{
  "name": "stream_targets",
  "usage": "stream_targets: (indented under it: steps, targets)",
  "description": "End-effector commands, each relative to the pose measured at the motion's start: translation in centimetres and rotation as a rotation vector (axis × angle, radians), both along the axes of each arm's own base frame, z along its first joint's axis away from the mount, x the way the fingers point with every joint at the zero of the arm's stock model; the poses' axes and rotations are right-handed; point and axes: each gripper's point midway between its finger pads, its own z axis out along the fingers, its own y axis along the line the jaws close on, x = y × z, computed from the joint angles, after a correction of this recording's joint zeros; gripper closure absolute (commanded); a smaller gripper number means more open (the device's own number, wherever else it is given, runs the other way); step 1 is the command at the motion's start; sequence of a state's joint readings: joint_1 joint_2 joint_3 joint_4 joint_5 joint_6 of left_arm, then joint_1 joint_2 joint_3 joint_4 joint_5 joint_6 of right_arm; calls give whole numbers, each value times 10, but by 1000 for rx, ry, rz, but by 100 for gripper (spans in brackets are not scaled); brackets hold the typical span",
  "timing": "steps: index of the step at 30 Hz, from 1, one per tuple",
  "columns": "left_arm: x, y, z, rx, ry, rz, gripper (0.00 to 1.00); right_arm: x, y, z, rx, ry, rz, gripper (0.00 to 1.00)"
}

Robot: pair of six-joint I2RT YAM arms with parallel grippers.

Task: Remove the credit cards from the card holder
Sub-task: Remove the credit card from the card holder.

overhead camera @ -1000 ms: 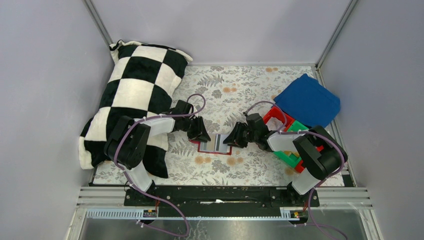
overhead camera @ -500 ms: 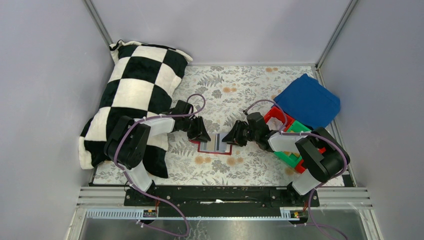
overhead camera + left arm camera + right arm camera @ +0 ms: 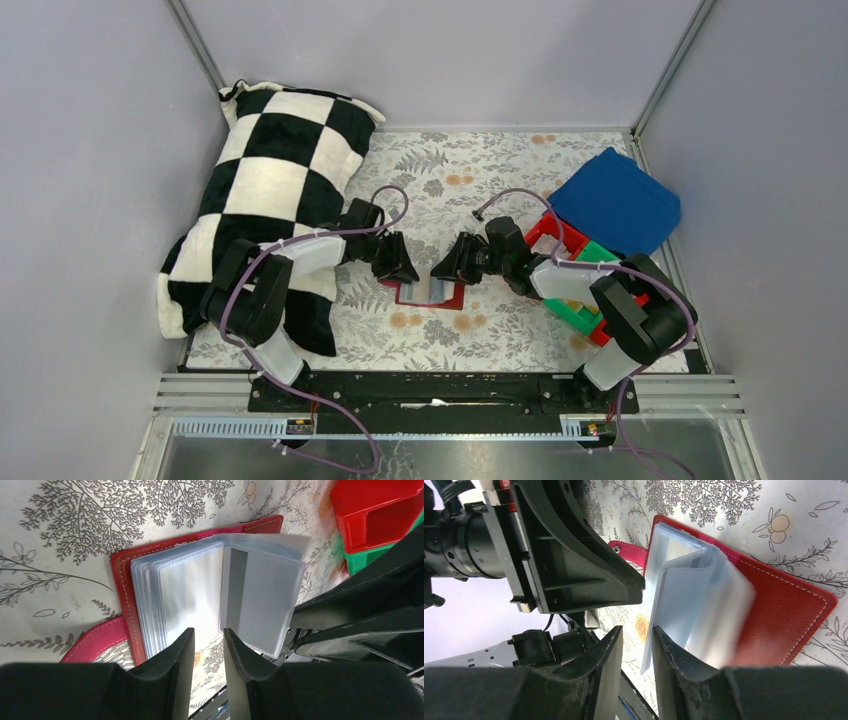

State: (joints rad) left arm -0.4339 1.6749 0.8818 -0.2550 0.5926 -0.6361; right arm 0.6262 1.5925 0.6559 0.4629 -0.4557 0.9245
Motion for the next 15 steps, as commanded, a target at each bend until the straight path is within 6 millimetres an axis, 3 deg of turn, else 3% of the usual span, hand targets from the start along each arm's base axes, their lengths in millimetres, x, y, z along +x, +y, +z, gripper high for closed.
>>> stream_targets:
  steps: [1,15]
  targets:
    - [17,3,27,-18,-101,8,68,6,14,13,36,-40,28,65]
    - [18,9,27,-27,-96,17,68,15,36,10,50,-34,47,65]
